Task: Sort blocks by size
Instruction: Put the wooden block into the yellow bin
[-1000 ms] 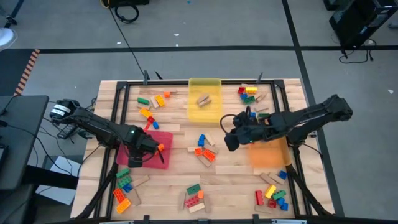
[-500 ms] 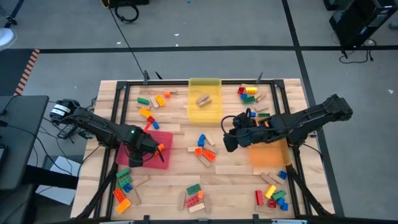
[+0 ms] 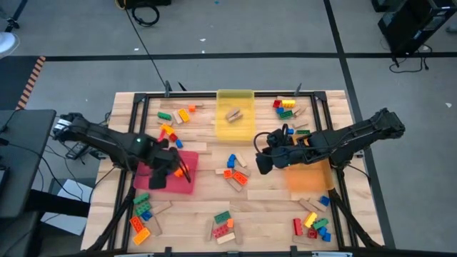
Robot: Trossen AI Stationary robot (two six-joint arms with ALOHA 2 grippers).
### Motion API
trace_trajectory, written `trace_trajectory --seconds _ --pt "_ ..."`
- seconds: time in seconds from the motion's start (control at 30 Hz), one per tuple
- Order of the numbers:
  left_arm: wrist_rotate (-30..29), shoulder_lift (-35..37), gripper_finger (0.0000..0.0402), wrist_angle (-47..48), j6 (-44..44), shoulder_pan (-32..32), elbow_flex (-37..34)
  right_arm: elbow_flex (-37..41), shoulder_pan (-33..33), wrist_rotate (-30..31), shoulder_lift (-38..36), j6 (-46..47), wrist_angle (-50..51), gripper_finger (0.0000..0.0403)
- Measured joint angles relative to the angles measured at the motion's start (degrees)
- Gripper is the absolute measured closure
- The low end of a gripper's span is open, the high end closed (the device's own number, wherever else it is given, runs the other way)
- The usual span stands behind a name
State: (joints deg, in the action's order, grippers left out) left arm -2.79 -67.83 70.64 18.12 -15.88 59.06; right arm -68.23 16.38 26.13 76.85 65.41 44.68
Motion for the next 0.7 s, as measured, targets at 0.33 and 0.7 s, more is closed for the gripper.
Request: trace_trajectory --seconds 0.33,0.7 --pt "-2.73 0.02 0.0249 -9.68 -0.93 0.00 7.83 -0.01 -0.07 0.00 -0.01 0.00 -2.11 0.0215" --pt "-3.86 2.00 0.0249 -18.00 -12.56 0.94 7.81 -0.01 -0.11 0.13 0.00 0.00 -8.07 0.0215"
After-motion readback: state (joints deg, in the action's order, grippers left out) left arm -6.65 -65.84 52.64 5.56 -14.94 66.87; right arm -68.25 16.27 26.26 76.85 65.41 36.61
